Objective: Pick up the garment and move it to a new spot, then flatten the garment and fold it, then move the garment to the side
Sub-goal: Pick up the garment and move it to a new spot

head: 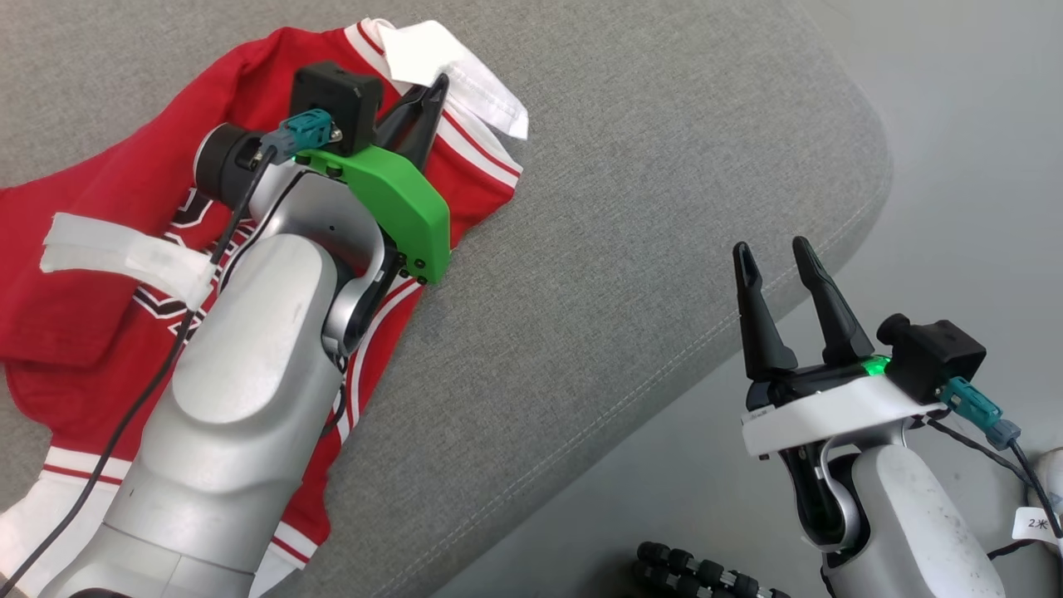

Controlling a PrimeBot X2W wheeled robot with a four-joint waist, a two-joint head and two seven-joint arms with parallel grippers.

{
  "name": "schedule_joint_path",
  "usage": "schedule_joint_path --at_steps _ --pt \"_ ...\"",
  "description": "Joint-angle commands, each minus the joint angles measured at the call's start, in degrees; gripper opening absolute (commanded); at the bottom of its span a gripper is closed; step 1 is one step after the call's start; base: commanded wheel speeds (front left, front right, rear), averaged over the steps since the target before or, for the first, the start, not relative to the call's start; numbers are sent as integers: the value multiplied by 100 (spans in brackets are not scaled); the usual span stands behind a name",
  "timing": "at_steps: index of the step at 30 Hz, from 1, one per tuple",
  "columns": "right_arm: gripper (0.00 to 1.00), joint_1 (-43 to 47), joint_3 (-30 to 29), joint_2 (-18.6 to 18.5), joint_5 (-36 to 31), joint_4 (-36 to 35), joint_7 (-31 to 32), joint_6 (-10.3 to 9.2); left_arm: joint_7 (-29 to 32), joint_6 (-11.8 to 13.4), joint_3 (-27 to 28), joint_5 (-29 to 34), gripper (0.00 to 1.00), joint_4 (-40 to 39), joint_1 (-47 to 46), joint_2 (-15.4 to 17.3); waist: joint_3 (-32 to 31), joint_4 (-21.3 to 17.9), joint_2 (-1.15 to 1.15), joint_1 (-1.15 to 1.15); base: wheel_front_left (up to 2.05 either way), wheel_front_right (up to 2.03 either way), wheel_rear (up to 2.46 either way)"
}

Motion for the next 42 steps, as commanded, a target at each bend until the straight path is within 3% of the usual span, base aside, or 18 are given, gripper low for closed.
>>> schedule_joint_path --at_steps 1,9,13,27,42 --pt "100 40 -10 -3 55 -10 -21 0 -126 -5 44 -7 100 115 -138 6 70 -50 -1 0 0 0 0" --pt "100 -100 33 -2 -54 66 -21 0 -637 -23 -35 119 100 290 -164 -13 -41 219 -1 0 0 0 0" --pt "100 -128 -59 -7 -187 84 -20 0 -968 76 -90 248 100 23 -27 29 -185 580 -1 0 0 0 0" --pt "100 -247 -308 -10 -745 126 -21 0 -1589 916 613 170 100 -1485 1112 731 -551 1864 -1 0 0 0 0" --pt "100 -106 -464 -11 -1108 290 -21 0 -2136 1647 1684 -210 100 -2182 2928 1303 -991 2557 -1 0 0 0 0"
